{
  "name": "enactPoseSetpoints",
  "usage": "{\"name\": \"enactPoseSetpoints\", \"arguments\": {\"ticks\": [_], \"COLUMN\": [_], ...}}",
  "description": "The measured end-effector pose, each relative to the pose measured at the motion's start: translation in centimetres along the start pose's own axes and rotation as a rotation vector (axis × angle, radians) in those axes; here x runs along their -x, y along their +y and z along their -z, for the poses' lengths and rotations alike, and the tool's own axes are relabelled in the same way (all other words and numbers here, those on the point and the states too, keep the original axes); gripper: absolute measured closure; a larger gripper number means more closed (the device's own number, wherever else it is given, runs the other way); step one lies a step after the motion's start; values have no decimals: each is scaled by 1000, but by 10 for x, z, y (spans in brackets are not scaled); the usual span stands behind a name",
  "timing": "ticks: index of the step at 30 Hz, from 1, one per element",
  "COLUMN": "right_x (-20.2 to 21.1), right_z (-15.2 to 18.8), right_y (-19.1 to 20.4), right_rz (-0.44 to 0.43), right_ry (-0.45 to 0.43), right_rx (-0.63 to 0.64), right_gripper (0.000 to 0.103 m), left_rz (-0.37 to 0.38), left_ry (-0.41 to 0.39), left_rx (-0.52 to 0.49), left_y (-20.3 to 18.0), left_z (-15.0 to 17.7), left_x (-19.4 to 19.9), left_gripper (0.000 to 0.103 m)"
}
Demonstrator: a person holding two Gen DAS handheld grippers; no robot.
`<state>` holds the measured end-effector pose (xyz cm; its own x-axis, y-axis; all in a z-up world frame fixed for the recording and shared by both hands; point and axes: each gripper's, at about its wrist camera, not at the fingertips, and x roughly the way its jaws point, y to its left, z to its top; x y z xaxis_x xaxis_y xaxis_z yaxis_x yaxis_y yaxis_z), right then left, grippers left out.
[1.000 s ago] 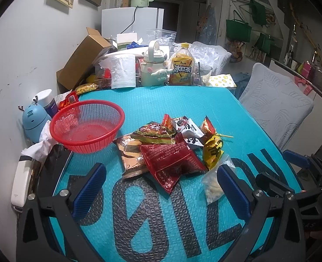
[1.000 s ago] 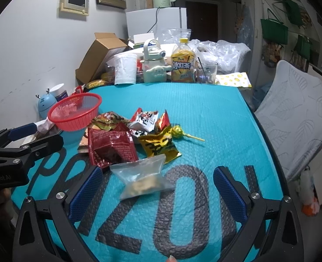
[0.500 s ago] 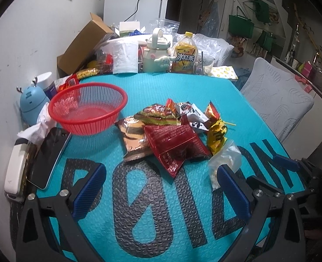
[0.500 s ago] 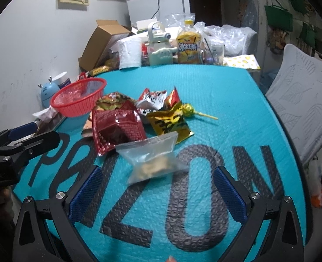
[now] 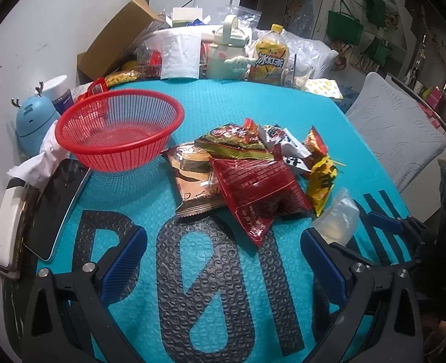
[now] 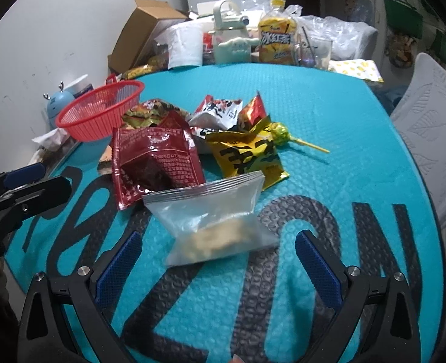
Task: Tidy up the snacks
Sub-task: 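Reach the right gripper to the clear zip bag and close on it, then lower the left gripper onto the red packet and close on it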
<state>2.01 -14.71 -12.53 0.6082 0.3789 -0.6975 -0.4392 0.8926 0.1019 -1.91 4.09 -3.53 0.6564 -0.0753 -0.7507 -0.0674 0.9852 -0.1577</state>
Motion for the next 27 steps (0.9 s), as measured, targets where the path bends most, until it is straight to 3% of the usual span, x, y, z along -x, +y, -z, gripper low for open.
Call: {"name": "enactPoseSetpoints", "arguments": {"ticks": [11, 14, 16, 18, 22, 27], "right_x": [-37, -41, -39, -39, -35, -26], "right_z": [-11, -12, -13, -15, -15, -14], "right_y": [-5, -7, -7, -8, -16, -25], "right_rz": [-34, -52, -39, -33, -89, -97], "right_ry": [57, 73, 67, 65, 62, 53], "right_rx": [36, 29, 44, 52, 12, -18], "right_gripper": [0, 10, 30, 38, 46, 47], "left_rz": [-10, -7, -6, -5, 1, 14], "left_ry": [31, 33, 30, 28, 16, 15], "left_rx": [3, -6, -15, -29, -65, -149], "left_y": [2, 0, -2, -4, -9, -23], "left_z": [-14, -18, -22, -25, -33, -41], "left_x": [-24, -28, -30, -32, -37, -51], "left_gripper": [0, 0, 0, 0, 0, 0]}}
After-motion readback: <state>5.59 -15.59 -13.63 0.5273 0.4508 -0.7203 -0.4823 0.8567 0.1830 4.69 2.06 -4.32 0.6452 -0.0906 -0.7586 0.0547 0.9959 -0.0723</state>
